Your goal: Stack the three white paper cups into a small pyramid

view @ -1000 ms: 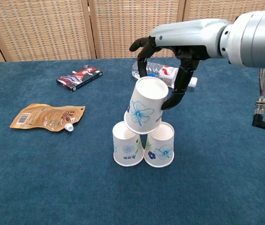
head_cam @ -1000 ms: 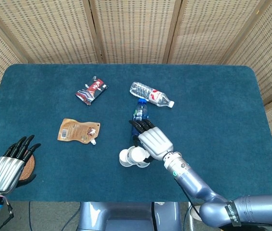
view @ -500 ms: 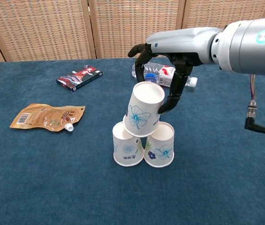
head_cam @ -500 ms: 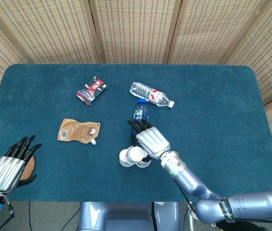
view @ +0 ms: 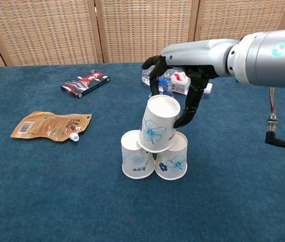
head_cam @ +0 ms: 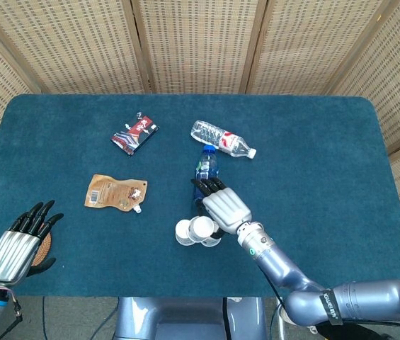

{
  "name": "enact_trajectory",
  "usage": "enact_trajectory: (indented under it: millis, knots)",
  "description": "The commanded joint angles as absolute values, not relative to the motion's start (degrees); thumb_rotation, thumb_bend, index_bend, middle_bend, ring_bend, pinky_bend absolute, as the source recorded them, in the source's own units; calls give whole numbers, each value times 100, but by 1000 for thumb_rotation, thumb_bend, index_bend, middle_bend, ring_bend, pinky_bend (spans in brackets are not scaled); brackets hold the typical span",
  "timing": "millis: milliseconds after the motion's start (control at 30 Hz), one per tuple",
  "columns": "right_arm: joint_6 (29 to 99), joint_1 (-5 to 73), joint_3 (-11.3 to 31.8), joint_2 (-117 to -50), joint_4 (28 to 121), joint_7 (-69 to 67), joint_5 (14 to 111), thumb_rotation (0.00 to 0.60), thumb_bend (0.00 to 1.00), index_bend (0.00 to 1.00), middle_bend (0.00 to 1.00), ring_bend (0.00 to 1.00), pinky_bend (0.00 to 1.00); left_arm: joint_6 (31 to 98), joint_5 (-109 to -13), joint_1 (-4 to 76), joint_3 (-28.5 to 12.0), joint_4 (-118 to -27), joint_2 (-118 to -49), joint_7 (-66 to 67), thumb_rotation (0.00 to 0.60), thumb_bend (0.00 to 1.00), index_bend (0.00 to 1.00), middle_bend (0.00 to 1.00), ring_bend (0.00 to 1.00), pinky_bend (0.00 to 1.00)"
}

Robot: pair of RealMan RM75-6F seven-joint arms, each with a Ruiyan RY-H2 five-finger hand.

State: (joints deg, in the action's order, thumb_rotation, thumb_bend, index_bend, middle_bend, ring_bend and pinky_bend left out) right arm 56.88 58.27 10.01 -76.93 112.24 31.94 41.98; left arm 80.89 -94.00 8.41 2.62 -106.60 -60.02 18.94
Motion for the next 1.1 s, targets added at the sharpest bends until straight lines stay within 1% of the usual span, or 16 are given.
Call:
enact_trajectory:
  millis: [33,167,267,367,533,600,900,1100]
  knots:
    - [5676,5837,986,-7724,11172,3172,4177,600,151,550,0,0,84,8076,-9384,840,258,-10662,-6002,1907,600,187,163,0,0,156]
    - [5662,5852,973,-7750,11109,3149,4135,600,150,543,0,0,82,8063,-9395,845,259,-10668,-6001,1909,600,187,163,0,0,156]
    - [5656,5860,950,-7755,11088,3151,4119,600,151,514,0,0,75,8052,-9383,845,255,-10663,-6005,1911,600,187,164,0,0,156]
    - [5674,5862,946,-7758,11090,3143,4142,600,151,475,0,0,69,8042,-9388,847,257,-10662,-6009,1918,600,187,164,0,0,156]
    - [5720,5877,918,-7707,11157,3212,4162,600,151,359,0,0,57,8034,-9389,846,256,-10662,-6014,1932,600,187,163,0,0,156]
    - [5785,5880,901,-7652,11238,3286,4134,600,152,336,0,0,56,8040,-9394,841,257,-10664,-6013,1932,600,187,163,0,0,156]
    - [5929,5866,824,-7394,11454,3469,3871,600,152,286,0,0,56,8049,-9393,837,249,-10666,-6003,1916,600,187,164,0,0,156]
    - [6136,5633,684,-6999,11610,3409,3912,600,152,268,0,0,53,8090,-9382,819,232,-10673,-5981,1892,600,187,158,0,0,156]
